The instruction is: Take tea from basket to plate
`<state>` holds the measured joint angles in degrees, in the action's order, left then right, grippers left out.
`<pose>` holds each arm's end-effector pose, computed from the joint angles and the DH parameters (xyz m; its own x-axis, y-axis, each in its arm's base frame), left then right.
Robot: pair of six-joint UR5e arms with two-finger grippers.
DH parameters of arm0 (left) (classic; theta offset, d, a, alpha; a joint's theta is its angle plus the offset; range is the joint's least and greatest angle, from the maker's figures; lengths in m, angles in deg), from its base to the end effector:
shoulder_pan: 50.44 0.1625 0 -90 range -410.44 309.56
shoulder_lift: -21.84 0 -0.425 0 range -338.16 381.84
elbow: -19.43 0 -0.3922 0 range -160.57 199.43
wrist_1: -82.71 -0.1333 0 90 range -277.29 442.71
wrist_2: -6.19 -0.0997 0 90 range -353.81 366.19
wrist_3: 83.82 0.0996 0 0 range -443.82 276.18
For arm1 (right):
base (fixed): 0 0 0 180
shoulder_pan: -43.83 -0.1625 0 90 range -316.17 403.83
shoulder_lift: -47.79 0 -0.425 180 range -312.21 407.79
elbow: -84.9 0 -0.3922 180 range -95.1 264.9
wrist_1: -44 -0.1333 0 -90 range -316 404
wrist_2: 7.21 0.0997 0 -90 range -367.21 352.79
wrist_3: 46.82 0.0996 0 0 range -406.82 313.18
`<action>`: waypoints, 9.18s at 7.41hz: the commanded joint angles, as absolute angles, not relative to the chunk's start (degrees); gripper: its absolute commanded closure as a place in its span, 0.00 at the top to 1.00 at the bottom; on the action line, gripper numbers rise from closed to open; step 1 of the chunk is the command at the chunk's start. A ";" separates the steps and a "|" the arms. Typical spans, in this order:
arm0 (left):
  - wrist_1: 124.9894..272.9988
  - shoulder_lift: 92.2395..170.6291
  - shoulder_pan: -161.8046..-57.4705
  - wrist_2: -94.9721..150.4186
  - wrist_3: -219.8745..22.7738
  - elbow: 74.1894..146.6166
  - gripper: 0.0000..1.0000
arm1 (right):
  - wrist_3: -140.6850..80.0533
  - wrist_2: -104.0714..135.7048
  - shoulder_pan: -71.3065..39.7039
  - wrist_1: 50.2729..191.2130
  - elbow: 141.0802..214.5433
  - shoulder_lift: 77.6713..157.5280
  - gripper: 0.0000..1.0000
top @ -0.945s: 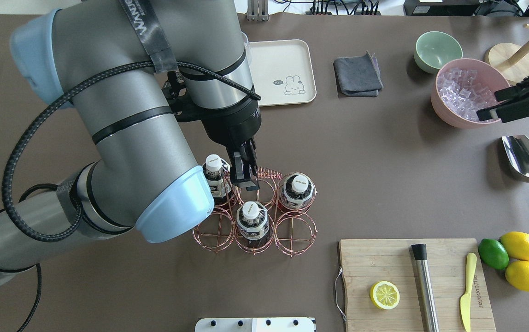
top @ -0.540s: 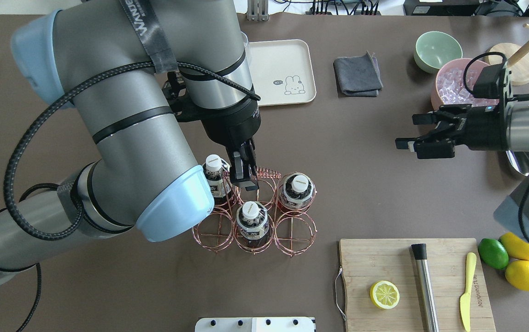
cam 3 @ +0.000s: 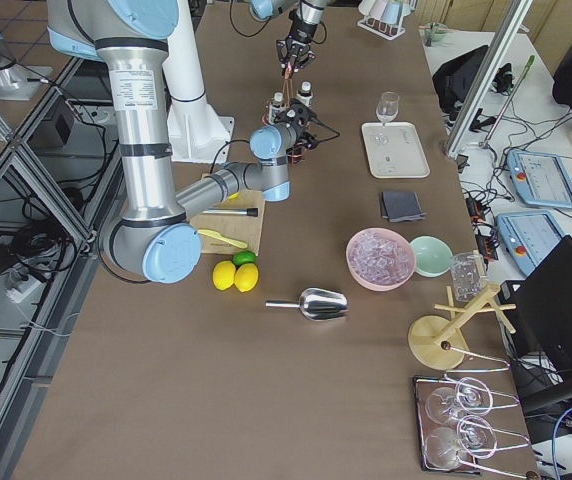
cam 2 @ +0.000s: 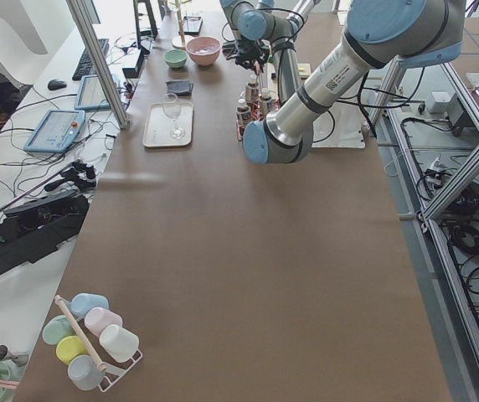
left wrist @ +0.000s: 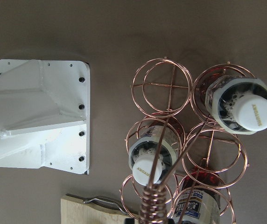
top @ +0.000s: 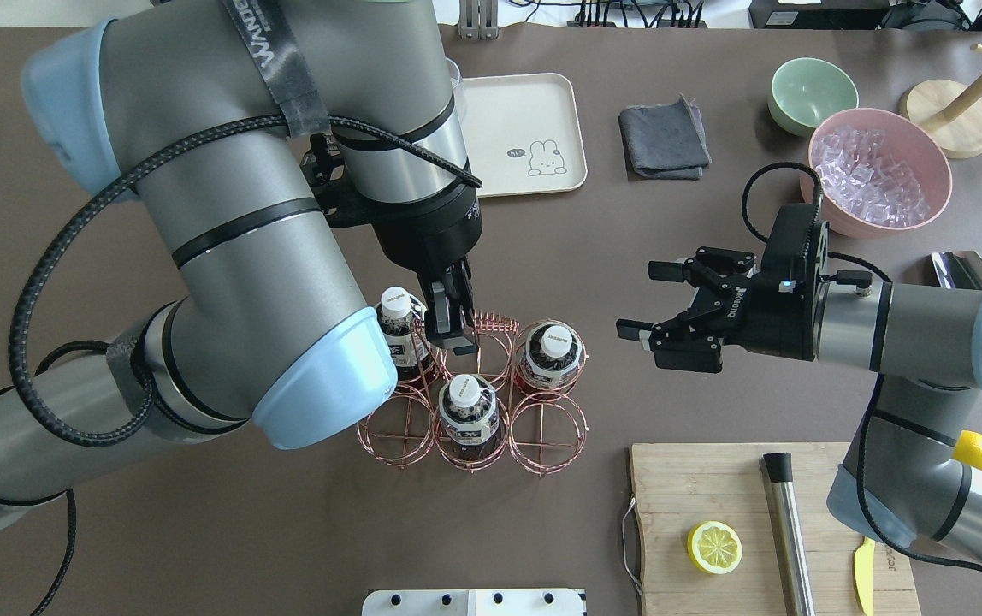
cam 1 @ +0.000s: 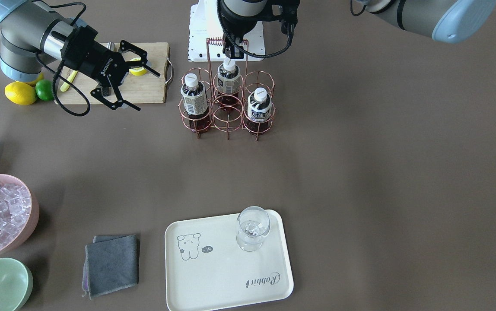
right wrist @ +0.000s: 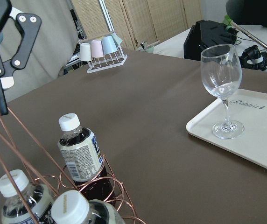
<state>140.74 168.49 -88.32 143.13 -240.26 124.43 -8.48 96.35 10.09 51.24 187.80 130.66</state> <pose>0.4353 -0.4153 0.0126 0.1961 -0.9454 0.2602 0.5772 -0.1033 -0.8100 -0.3494 -0.3656 0.3312 0.1602 -0.8099 0.5642 -0.3614 0.4838 0.7971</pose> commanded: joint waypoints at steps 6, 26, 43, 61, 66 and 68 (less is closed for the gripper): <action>138.88 168.44 -88.50 143.12 -240.27 125.08 0.00 | -30.65 74.71 24.66 47.60 189.05 128.21 1.00; 138.70 168.18 -88.59 143.12 -240.27 125.17 0.00 | -32.40 70.49 24.94 48.30 186.24 125.84 0.00; 138.70 168.18 -88.41 143.12 -240.27 124.73 0.00 | -28.10 79.81 7.46 67.47 193.39 122.34 0.00; 128.62 155.17 -133.76 131.45 -172.06 100.97 0.00 | -9.64 67.16 3.31 47.60 142.56 93.58 0.00; 140.20 148.93 -134.99 127.13 -172.59 95.28 0.99 | -9.99 67.06 3.58 47.86 143.26 94.02 1.00; 139.41 149.10 -135.43 127.21 -172.68 95.63 0.99 | -9.99 67.06 3.93 47.86 145.71 95.77 1.00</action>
<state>139.96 149.01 -135.01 127.38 -172.63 95.31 -9.96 67.07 3.66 47.83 143.82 94.38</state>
